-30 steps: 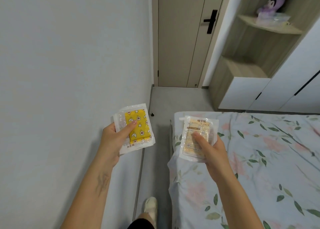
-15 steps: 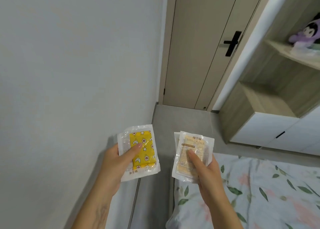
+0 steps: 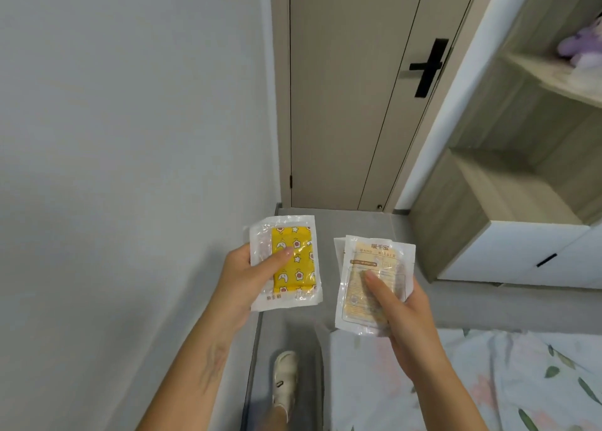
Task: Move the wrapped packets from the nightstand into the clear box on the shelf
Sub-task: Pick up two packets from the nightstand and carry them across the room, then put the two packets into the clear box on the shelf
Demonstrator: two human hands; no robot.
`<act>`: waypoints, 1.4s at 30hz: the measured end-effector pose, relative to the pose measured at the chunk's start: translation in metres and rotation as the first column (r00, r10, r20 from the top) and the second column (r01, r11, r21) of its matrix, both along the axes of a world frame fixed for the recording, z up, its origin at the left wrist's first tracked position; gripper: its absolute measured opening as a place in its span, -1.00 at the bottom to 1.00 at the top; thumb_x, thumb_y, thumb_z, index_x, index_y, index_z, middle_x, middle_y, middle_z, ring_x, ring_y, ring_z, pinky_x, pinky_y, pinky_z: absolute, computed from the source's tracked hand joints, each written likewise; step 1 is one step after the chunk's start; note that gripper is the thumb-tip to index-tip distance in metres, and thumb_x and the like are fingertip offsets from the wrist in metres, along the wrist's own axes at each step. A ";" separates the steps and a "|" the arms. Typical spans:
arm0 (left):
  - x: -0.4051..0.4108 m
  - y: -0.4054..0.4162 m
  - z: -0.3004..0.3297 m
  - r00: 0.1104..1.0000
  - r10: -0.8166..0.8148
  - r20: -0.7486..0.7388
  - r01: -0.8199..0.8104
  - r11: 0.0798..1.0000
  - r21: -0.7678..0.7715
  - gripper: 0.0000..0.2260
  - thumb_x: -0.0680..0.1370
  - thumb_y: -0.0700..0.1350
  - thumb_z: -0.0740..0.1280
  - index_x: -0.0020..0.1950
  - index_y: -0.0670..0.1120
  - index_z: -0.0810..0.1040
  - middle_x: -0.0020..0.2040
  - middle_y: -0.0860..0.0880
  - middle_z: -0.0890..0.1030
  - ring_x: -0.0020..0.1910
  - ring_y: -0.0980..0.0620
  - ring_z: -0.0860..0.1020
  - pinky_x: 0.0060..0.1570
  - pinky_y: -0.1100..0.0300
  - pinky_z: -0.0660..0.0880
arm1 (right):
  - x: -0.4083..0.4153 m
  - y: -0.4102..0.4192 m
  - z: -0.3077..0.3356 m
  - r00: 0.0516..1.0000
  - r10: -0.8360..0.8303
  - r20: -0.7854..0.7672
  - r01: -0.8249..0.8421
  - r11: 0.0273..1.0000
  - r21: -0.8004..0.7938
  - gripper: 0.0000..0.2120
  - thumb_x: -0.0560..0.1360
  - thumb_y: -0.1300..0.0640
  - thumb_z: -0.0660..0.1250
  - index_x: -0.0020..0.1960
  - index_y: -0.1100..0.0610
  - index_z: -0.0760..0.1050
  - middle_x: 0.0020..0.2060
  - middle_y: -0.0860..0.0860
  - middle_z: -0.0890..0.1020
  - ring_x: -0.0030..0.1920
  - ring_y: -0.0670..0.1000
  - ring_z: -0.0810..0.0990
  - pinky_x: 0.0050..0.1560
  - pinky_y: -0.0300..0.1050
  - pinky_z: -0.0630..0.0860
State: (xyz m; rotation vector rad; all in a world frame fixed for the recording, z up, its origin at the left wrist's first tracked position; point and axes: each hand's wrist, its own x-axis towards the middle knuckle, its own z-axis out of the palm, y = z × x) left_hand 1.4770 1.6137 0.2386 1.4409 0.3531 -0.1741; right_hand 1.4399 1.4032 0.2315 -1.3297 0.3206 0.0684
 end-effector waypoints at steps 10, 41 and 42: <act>0.269 -0.003 0.031 0.997 -0.080 0.016 0.080 0.996 0.028 -0.86 0.46 -0.11 0.44 0.01 -0.01 0.65 -0.13 -0.01 0.73 -0.16 -0.02 0.71 -0.19 0.06 0.62 | 0.235 -0.004 0.028 0.992 -0.125 0.012 0.125 0.992 0.010 -0.87 0.50 0.23 0.34 0.03 0.08 0.57 -0.18 -0.04 0.73 -0.16 -0.05 0.72 -0.26 -0.24 0.61; 0.727 -0.338 0.069 0.543 -0.839 0.004 0.839 0.543 0.037 -0.86 0.44 -0.12 0.45 -0.02 -0.08 0.62 -0.19 -0.03 0.73 -0.24 -0.01 0.71 -0.33 0.14 0.62 | 0.557 -0.239 0.059 0.557 -0.830 0.007 0.829 0.556 -0.064 -0.81 0.50 0.14 0.36 0.12 0.09 0.57 -0.07 0.01 0.73 -0.06 0.04 0.71 0.00 -0.01 0.59; 0.731 -0.356 0.070 0.508 -0.861 0.005 0.860 0.508 0.042 -0.85 0.44 -0.11 0.45 -0.02 -0.09 0.63 -0.18 -0.04 0.73 -0.23 -0.01 0.71 -0.31 0.14 0.62 | 0.558 -0.251 0.060 0.532 -0.847 0.010 0.845 0.530 -0.066 -0.80 0.51 0.13 0.36 0.12 0.09 0.57 -0.06 0.02 0.72 -0.05 0.05 0.71 0.02 0.01 0.58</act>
